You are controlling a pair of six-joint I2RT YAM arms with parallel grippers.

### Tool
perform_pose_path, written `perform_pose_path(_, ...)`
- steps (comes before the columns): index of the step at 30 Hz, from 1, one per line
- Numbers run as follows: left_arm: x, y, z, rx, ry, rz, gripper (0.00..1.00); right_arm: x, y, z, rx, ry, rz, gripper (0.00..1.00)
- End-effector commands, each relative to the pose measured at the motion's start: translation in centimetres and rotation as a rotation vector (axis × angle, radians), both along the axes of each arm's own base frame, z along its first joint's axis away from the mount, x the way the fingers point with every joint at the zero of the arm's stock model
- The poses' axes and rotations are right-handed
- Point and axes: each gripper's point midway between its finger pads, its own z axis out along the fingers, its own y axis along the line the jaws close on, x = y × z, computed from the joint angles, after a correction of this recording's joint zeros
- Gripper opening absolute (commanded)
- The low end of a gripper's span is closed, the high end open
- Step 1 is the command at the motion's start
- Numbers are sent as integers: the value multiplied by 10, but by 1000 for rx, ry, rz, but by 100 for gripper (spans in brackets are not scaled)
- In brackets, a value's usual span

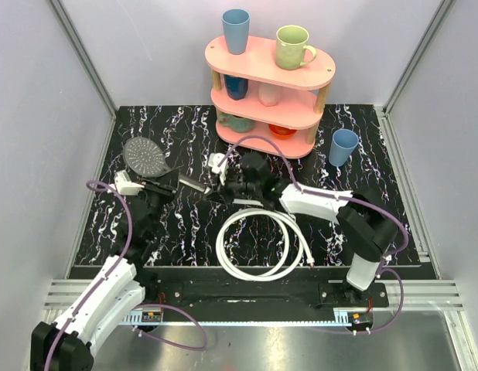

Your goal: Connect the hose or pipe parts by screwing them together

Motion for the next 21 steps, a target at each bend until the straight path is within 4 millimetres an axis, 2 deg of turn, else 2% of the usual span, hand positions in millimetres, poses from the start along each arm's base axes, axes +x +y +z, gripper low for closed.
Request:
perform_pose_path(1,-30,-61,60,121,-423,-364,0,-14,4,65,110,117,311,0)
perform_pose_path(2,-33,-63,51,152,-449,-382,0,-21,-1,71,102,177,403,0)
perform_pose_path(3,-36,-66,61,156,-524,-392,0,-22,-5,71,101,219,452,0)
perform_pose_path(5,-40,-73,59,214,-572,-436,0,-29,-10,79,127,323,580,0)
perform_pose_path(7,-39,-81,54,251,-590,-474,0,-23,-17,76,133,422,618,0)
perform_pose_path(10,-43,-94,54,283,-640,-555,0,-12,-19,67,129,436,576,2)
perform_pose_path(12,-41,-99,57,276,-648,-576,0,-6,-20,64,129,430,537,14)
perform_pose_path(13,-37,-97,59,265,-641,-557,0,-4,-21,61,126,424,505,24)
perform_pose_path(15,-29,-89,57,230,-593,-500,0,14,-19,57,123,377,381,40)
perform_pose_path(16,-19,-79,60,210,-563,-425,0,15,-22,56,122,363,338,50)
perform_pose_path(17,-14,-75,61,200,-533,-395,0,29,-22,56,129,320,248,64)
perform_pose_path(18,-7,-71,47,212,-441,-376,0,33,-24,57,137,299,204,72)
perform_pose_path(19,3,-63,57,207,-414,-312,0,37,-32,54,143,292,126,77)
perform_pose_path(20,7,-59,42,214,-309,-299,0,43,-33,63,181,237,91,83)
perform_pose_path(21,11,-53,41,205,-263,-264,0,45,-37,65,196,214,55,83)
